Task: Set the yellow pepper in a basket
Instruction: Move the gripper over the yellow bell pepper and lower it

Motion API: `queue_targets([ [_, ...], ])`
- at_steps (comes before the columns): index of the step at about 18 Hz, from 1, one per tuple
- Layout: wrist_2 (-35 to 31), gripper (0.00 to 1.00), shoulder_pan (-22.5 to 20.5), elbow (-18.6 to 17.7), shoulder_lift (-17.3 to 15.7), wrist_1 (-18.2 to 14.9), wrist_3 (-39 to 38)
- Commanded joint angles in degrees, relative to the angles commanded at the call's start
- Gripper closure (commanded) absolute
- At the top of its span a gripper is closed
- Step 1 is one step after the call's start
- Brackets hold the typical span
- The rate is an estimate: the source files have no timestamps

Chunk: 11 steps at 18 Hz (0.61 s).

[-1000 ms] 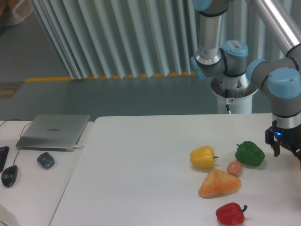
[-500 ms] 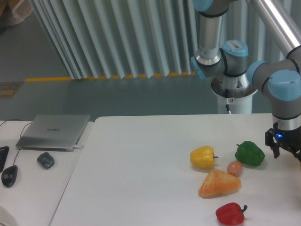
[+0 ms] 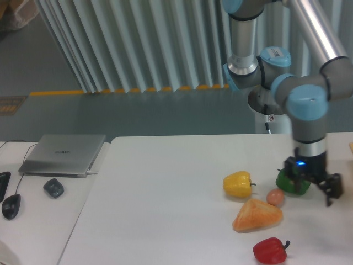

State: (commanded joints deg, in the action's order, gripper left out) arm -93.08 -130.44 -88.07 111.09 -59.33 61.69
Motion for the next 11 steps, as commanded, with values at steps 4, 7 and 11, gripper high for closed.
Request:
queue_targets([
  [4,-0.1,0.00,3.6,-0.1,-0.6,-1.6,4.1],
  [7,-0.7,0.00,6.4,-0.3,-0.9,-6.0,4.3],
  [11,-3.4,0.00,9.7,-0.2,-0.8,-13.0,11.3],
])
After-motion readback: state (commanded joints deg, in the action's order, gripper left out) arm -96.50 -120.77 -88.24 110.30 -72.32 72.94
